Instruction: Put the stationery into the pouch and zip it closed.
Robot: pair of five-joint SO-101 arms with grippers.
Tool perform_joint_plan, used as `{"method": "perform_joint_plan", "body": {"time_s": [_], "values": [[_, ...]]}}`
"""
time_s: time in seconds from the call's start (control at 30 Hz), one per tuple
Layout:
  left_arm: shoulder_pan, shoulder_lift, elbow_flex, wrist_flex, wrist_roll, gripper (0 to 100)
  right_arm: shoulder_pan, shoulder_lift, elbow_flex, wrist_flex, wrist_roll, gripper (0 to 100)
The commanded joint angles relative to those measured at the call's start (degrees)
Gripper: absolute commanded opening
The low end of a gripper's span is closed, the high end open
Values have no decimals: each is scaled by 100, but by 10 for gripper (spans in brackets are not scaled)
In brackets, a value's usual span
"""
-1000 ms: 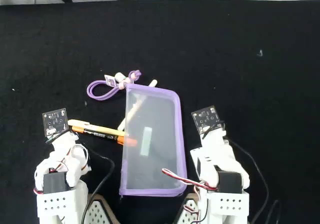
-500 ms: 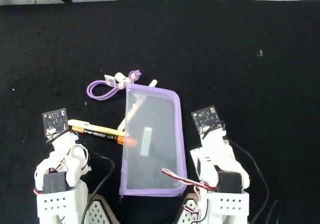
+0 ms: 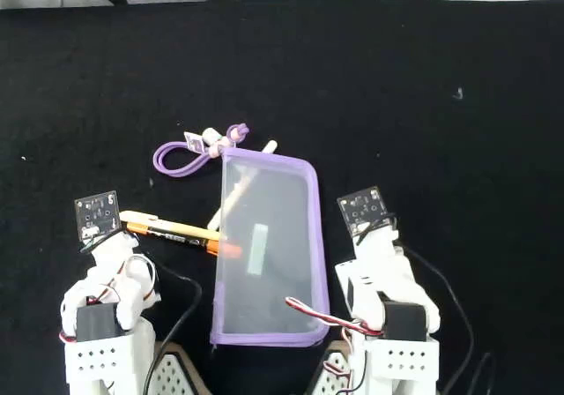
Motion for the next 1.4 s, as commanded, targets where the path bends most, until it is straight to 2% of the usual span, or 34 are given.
{"method": "perform_joint_plan", "body": {"time_s": [0.0, 0.13, 0.3, 0.33, 0.47, 0.6, 0.67, 0.83, 1.03, 1.2, 1.37], "values": [[-4, -9, 127, -53, 53, 30, 44, -470, 13, 26, 53, 28], [-4, -9, 127, -53, 53, 30, 44, -462, -66, -9, 114, 28], [13, -9, 127, -53, 53, 30, 44, -470, -453, -149, 1582, 29], [13, -9, 127, -53, 53, 30, 70, -470, -646, -255, 1582, 29], [4, -9, 127, -53, 53, 30, 264, -444, -1859, -563, 730, 54], [-4, -9, 127, -53, 53, 30, 246, -171, -3231, -554, -123, 204], [-4, -9, 127, -53, 53, 30, 88, 391, -3785, -545, -413, 234], [-4, -9, 127, -53, 53, 30, -563, 2888, -4980, -589, -747, 232], [-4, -9, 127, -53, 53, 30, -1178, 5675, -7029, -545, -1785, 232], [-4, -9, 127, -53, 53, 30, -1530, 7108, -8303, -545, -2725, 232], [-4, -9, 127, -53, 53, 30, -2145, 8092, -8822, -589, -2936, 234]]}}
